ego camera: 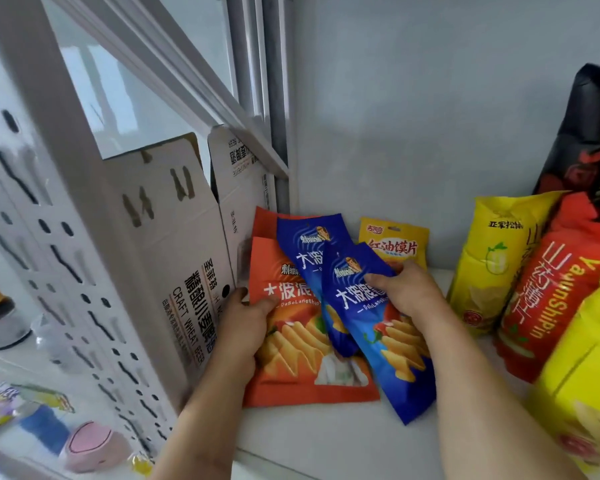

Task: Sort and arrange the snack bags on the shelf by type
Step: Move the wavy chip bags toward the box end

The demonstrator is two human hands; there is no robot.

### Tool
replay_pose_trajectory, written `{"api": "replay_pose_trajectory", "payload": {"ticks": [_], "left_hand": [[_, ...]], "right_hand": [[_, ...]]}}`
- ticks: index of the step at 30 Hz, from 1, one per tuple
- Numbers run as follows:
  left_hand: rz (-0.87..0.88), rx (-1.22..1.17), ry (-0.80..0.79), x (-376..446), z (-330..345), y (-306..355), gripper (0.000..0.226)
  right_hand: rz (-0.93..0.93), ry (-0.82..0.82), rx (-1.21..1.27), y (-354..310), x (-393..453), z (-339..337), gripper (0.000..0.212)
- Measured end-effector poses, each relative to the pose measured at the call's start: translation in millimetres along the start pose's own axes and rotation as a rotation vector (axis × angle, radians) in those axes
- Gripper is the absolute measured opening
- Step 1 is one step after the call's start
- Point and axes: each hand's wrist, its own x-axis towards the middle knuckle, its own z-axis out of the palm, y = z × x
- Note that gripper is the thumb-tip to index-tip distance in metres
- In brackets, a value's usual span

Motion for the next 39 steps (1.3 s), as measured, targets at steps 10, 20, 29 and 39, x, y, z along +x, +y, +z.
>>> {"api": "replay_pose_trajectory", "payload": {"ticks": [10, 20, 29, 39], "left_hand": [[-0.049, -0.144, 0.019, 5.0, 1.8, 1.0, 0.006], [-0.009, -0.222, -0.042, -6.4, 9.0, 7.7, 0.013], [-0.029, -0.205, -0.131, -6.5, 8.9, 6.3, 0.017], [-0.001, -0.253, -0.129, -5.6, 5.7, 1.9, 0.025]], "right_hand": [[0.044, -0.035, 0.451, -11.5, 7.1, -6.8, 0.014], [-0.108, 0.035, -0.022, -10.5, 16.4, 4.5, 0.032], [-0.134, 0.018, 0.003, -10.4, 19.0, 5.6, 0.035], [-0.055, 0.259, 0.237, -19.8, 21.6, -7.5, 0.021]]}}
